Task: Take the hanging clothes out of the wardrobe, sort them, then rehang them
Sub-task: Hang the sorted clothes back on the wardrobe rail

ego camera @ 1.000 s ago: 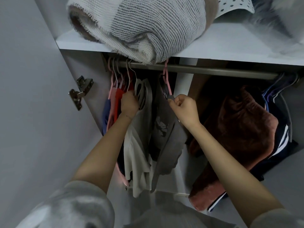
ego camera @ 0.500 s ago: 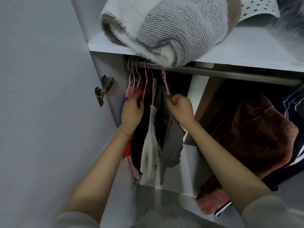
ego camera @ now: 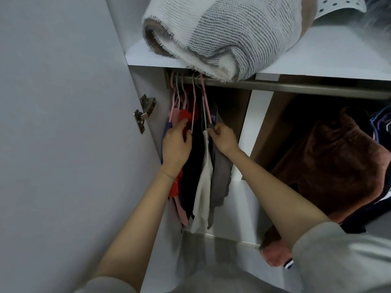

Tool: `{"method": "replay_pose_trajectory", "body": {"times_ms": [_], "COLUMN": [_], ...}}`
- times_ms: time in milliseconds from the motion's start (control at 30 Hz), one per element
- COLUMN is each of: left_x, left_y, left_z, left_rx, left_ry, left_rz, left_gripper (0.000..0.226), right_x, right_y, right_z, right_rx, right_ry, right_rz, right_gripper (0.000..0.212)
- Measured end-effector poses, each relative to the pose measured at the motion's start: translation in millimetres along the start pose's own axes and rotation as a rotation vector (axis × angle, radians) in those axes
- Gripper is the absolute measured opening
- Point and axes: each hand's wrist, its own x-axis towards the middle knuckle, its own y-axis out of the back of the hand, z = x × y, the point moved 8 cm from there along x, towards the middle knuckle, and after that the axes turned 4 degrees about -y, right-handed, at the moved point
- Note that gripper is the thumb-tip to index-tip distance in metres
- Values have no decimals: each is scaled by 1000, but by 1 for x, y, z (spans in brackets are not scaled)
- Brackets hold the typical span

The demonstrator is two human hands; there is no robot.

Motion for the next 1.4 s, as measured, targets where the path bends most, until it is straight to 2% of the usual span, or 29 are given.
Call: {"method": "replay_pose_trajectory", "body": {"times_ms": [200, 400, 533, 633, 733, 867, 1000, 1067, 1133, 1267, 1400], "left_x": [-9, -18, -26, -31, -28, -27, -19, -15, -8, 0, 1], "left_y": [1, -3, -19, -30, -31, -29, -25, -30, -42, -85, -99], "left_z": [7, 14, 16, 8, 8, -4, 1, 12, 15, -6, -11], "left_rx": [-40, -87, -194, -280, -262, -295, -44, -58, -197, -443, -631], "left_ry": [-38, -93, 3, 135, 99, 208, 49, -15, 66, 455, 598], "left_rz": [-1, -6, -19, -41, -17, 51, 57, 4, -86, -378, -410], "left_gripper": [38, 35, 33, 34, 36, 29, 25, 22, 22, 28, 20], "right_x": [-4, -31, -47, -49, -49, -57, -61, -67, -71, -72, -71], "right_y": [-7, -1, -12, -14, -6, -2, 4, 6, 8, 12, 14], "right_z": [7, 29, 39, 43, 37, 40, 33, 28, 24, 16, 22], "right_rx": [35, 110, 57, 196, 234, 297, 354, 366, 368, 365, 385], "right_ry": [-93, -161, -162, -220, -131, -98, -51, -35, -9, 36, 14], "right_rz": [-35, 27, -1, 92, 179, 180, 192, 192, 195, 166, 131], "right_gripper": [43, 18, 21, 25, 22, 17, 18, 18, 18, 18, 17]}}
